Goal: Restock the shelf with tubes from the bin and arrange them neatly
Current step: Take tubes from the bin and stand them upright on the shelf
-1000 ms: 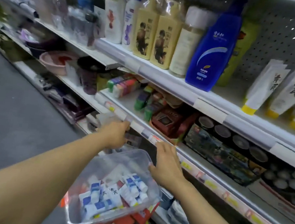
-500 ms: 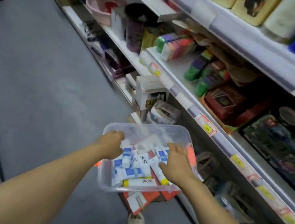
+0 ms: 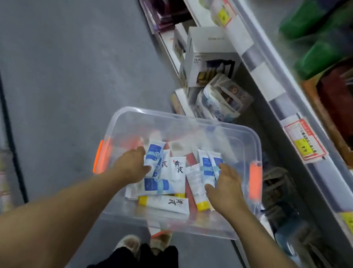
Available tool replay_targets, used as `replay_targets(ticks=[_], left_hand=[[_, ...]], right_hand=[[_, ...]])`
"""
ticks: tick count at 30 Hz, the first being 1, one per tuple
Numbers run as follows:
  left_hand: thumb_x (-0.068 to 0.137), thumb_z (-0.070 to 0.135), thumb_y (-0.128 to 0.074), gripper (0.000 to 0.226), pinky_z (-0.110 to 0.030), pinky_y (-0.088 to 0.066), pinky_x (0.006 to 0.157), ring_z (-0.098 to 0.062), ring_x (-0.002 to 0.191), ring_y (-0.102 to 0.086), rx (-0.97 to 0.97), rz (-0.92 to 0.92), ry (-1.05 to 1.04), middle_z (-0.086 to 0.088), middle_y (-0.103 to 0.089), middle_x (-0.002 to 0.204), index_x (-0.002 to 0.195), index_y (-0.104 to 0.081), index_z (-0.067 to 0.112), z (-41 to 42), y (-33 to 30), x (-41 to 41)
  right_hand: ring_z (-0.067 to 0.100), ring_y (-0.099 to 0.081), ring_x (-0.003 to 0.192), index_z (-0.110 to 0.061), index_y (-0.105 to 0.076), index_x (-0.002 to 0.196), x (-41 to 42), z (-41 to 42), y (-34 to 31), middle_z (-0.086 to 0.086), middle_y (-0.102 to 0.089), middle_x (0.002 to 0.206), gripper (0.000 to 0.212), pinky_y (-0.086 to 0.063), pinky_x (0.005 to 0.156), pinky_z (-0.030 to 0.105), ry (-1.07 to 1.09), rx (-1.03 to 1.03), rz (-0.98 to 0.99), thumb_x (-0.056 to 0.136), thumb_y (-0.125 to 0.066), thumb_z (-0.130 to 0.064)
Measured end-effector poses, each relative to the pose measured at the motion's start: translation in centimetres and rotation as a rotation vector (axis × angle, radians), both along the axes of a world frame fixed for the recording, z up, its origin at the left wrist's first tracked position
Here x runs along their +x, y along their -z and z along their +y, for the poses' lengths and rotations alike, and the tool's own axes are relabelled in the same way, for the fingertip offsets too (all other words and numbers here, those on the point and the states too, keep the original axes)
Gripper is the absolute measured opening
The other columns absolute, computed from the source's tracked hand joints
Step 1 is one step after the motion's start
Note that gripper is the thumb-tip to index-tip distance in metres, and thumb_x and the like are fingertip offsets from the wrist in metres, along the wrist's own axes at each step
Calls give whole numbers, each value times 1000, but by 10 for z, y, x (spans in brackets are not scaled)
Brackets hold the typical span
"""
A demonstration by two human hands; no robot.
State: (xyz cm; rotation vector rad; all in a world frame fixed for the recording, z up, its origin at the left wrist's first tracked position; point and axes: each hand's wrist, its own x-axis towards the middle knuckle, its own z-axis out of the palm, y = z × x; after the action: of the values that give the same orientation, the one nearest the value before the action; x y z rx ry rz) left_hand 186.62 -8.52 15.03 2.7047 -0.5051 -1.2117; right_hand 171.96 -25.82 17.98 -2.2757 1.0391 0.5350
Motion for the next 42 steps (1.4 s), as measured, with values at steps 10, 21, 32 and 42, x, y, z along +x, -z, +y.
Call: replay_targets(ticks=[10, 21, 32, 42], left_hand=[[87, 31, -59, 54, -41, -42, 96, -36, 115, -49, 44, 24, -170, -21, -46, 129, 128, -35, 3, -27, 80, -1], [84, 22, -63, 56, -37, -41, 98, -32, 123, -43, 114, 124, -293, -17, -38, 134, 130, -36, 3, -41, 91, 6], [85, 12, -59, 42, -43, -53, 87, -25, 97, -58, -148, 251, -280, -2, -54, 106, 119, -33, 15, -47, 83, -16], [92, 17, -50, 37, -38, -48, 87, -23, 99, -53, -238, 316, -353, -6, -54, 116, 127, -37, 14, -49, 47, -15]], right_hand=[[28, -36, 124, -7, -35, 134, 2, -18, 72, 12, -41, 133, 54, -35, 99, 32, 101, -27, 35, 85, -59, -9], [31, -38, 126, 0, -28, 137, 14, -26, 112, 18, -39, 137, 56, -31, 105, 36, 180, -86, 136, 90, -55, -15], [32, -40, 123, 3, -35, 131, 30, -24, 128, 19, -35, 134, 54, -37, 103, 36, 337, -92, 265, 89, -57, -21], [31, -46, 116, -4, -44, 128, 21, -21, 104, 18, -42, 131, 50, -44, 98, 35, 545, 207, 248, 83, -62, -19]])
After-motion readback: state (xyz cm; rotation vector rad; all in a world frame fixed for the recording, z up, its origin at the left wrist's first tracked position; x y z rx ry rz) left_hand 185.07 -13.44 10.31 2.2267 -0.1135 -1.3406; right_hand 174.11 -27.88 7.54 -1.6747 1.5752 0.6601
